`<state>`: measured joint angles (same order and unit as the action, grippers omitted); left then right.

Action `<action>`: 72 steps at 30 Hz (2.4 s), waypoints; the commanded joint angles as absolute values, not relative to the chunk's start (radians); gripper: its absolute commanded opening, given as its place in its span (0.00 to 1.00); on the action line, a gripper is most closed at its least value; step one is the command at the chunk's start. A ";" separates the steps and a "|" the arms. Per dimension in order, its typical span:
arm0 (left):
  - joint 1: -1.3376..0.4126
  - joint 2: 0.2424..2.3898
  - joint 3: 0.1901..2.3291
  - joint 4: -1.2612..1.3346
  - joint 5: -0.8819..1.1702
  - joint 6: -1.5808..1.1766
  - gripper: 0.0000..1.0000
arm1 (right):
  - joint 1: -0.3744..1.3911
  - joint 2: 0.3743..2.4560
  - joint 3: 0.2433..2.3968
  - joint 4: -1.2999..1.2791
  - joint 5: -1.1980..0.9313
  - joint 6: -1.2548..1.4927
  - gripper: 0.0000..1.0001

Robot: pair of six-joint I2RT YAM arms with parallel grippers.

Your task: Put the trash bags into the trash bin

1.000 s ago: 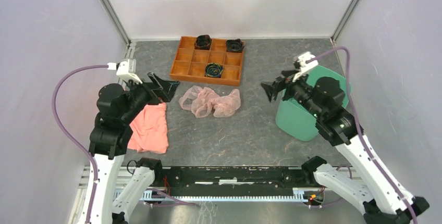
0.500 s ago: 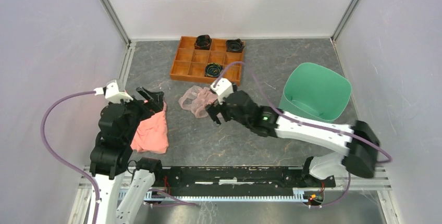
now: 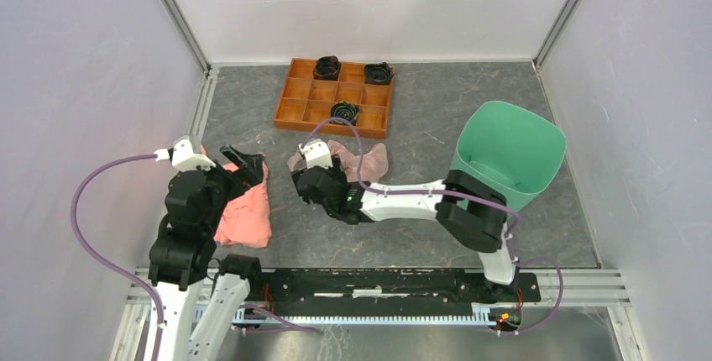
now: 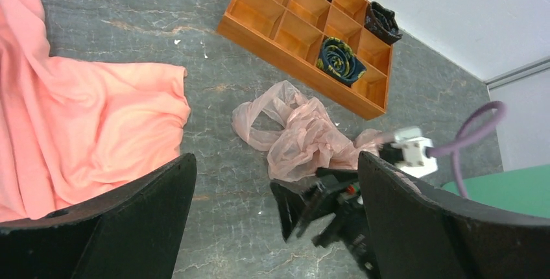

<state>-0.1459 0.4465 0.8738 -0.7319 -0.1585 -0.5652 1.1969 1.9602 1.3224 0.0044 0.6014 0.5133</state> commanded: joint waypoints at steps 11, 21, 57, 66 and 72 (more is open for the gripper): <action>-0.141 0.438 0.893 -0.739 -0.108 -0.585 1.00 | 1.193 2.222 1.544 0.022 0.905 0.483 0.17; -0.141 0.588 0.683 -0.570 0.191 -0.697 1.00 | 1.160 1.663 1.008 0.200 0.410 0.279 0.00; -0.362 1.053 0.781 -0.319 -0.009 -0.756 0.02 | 0.817 1.305 0.922 0.009 0.086 0.312 0.00; -0.317 1.080 1.902 -0.402 0.401 -0.512 0.02 | 0.952 1.185 1.723 -0.124 -0.068 -0.175 0.00; -0.316 0.685 1.198 -0.250 0.138 -0.602 0.02 | 1.011 0.952 1.099 0.246 -0.015 -0.058 0.00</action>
<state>-0.3161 0.7784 1.5661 -0.1688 0.2783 -0.6010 1.0359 0.9482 1.4239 0.1246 -0.1116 -0.0547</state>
